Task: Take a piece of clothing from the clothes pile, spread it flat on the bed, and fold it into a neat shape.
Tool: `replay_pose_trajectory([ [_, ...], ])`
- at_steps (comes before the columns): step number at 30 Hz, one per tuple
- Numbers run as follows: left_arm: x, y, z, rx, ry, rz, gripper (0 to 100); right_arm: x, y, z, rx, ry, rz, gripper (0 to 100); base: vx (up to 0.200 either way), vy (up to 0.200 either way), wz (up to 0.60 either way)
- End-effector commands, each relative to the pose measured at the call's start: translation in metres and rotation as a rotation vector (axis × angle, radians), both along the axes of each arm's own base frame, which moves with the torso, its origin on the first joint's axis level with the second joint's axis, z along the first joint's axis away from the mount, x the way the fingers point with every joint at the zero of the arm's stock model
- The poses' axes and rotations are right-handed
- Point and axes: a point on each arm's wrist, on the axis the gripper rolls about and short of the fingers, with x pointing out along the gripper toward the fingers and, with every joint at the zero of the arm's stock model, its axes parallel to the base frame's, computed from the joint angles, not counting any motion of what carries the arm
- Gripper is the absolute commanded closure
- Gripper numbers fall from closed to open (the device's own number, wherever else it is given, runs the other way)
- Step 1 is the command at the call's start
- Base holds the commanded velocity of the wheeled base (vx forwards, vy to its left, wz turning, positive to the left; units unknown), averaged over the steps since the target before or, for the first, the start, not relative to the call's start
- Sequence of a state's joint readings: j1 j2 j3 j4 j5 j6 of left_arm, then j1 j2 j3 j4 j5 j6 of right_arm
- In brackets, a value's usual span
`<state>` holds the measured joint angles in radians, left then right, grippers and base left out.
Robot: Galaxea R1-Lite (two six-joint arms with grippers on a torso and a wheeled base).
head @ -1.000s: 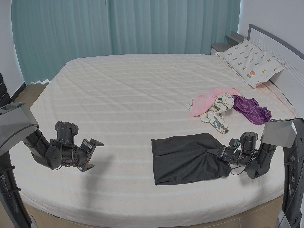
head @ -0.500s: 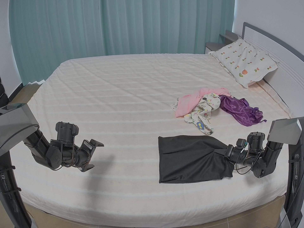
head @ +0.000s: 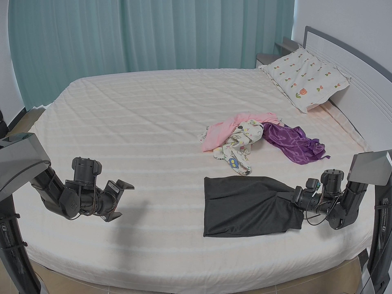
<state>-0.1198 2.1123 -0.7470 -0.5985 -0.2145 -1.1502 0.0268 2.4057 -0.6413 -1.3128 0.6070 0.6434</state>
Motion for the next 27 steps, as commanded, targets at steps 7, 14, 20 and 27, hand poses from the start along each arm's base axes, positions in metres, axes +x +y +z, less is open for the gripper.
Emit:
replay_pose_trajectory([
  [7,0.000,0.000,0.000,-0.001,-0.001,0.000,0,0.000,-0.001,0.001,0.000,-0.004,-0.003,100,0.000,-0.200,0.00],
  [14,0.000,0.000,0.000,0.004,-0.001,0.000,0,0.001,0.000,-0.001,-0.003,-0.004,0.000,100,0.000,-0.086,0.00],
  [20,0.000,0.000,0.000,0.004,-0.001,0.000,0,0.000,0.008,-0.003,-0.002,0.004,0.023,0,0.000,0.000,0.00],
  [27,0.000,0.000,0.000,0.004,-0.001,0.000,0,0.001,-0.002,0.011,-0.008,-0.045,-0.016,0,0.000,0.000,0.00],
])
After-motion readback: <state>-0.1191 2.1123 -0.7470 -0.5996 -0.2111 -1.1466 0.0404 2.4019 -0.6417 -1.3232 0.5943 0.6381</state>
